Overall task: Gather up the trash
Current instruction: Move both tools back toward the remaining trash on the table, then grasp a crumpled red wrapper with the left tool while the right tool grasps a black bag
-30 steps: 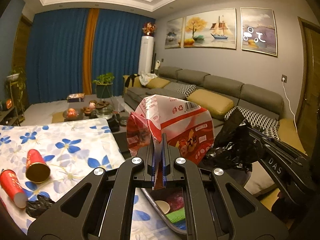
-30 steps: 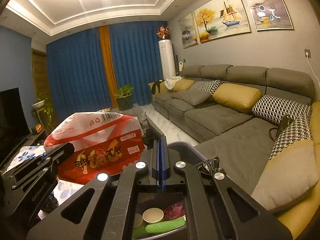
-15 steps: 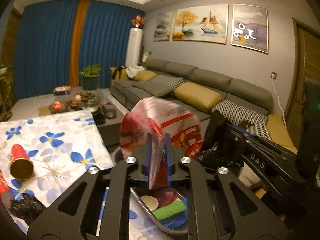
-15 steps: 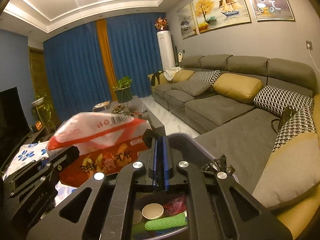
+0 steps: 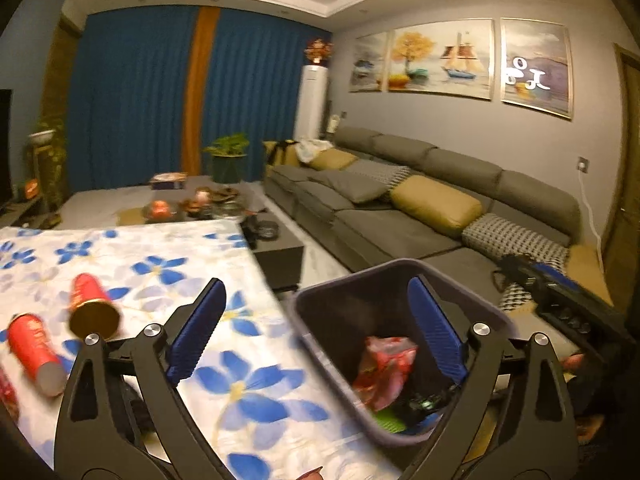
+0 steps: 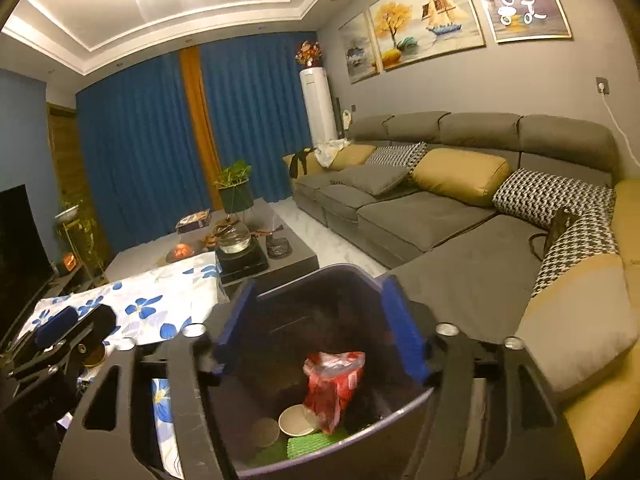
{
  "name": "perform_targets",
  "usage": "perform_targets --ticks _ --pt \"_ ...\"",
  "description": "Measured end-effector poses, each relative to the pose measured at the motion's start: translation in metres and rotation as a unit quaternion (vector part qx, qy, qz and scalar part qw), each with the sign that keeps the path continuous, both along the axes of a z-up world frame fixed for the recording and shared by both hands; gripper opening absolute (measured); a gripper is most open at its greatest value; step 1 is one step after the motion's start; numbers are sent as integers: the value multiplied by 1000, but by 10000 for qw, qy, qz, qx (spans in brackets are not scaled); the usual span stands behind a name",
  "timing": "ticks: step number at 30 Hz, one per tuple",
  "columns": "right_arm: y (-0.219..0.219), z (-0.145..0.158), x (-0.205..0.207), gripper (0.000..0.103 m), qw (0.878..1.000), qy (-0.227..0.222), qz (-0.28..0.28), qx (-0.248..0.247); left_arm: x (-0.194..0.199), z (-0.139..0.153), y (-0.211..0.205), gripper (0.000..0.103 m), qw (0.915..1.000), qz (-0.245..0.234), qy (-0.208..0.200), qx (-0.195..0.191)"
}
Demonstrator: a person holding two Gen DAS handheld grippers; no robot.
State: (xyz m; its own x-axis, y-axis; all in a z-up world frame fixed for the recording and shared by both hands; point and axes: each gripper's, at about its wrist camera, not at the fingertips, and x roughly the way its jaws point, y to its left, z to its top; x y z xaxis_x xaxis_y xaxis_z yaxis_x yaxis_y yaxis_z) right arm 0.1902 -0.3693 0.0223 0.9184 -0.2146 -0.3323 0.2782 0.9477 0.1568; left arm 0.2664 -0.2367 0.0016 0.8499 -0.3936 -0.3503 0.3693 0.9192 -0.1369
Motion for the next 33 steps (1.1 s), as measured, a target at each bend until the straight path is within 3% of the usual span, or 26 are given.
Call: perform_targets --ticks 3,11,22,29,33 --pt "9 3 -13 86 9999 -72 -78 -66 -10 1 18 92 9996 266 16 18" --pt "42 7 -32 95 9998 -90 60 -145 -42 3 68 94 9977 682 -13 14" --pt "129 -8 -43 95 9954 90 900 -325 -87 10 167 94 9893 1456 -100 43" --pt "191 -25 -35 95 9887 317 1391 -459 -113 0 227 94 9762 2128 -176 383" --pt "226 -35 -28 95 9843 431 1619 -564 -120 -6 263 94 9699 2417 -81 287"
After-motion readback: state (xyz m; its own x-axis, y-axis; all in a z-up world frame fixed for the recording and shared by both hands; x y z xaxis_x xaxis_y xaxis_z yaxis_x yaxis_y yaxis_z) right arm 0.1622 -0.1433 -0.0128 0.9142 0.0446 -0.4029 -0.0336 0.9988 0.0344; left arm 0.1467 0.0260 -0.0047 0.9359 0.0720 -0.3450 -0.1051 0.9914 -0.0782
